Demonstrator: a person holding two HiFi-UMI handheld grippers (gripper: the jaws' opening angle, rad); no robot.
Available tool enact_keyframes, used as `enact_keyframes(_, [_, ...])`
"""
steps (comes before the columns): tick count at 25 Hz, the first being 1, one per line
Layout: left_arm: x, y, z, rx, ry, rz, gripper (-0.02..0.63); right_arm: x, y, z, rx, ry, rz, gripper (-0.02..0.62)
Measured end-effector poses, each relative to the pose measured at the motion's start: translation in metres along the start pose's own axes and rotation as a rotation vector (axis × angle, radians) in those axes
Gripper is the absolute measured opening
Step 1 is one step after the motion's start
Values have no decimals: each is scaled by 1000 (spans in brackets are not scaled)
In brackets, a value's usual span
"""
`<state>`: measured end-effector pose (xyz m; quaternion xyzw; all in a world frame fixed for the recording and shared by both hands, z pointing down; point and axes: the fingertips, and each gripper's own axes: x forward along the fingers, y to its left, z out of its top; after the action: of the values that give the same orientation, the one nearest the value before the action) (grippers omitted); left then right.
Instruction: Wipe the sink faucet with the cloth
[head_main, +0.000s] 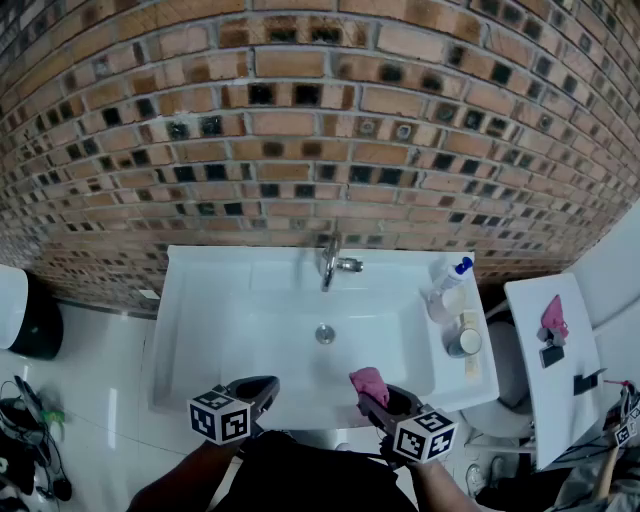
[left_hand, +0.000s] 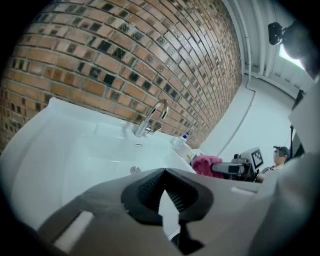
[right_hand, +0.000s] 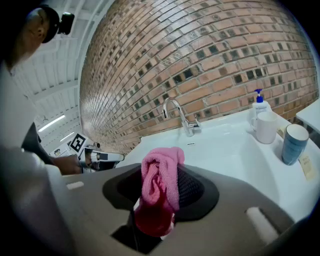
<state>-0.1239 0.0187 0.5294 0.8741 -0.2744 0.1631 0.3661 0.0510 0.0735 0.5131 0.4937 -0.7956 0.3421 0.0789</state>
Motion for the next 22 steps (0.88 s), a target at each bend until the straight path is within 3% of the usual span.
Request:
enact_keyframes(6, [4, 21, 8, 49, 38, -57, 6, 28, -4, 35, -58, -57, -36, 175])
enact_keyframes(13, [10, 35, 18, 51, 63, -83, 6, 38, -9, 72, -51, -179, -32, 172])
enact_keyframes(17, [20, 41, 22, 30, 54, -60, 6, 54, -33, 88, -95, -162, -47, 172])
enact_keyframes(22, [36, 41, 27, -25, 30, 2, 6, 77, -78, 121, -48, -183, -39, 173])
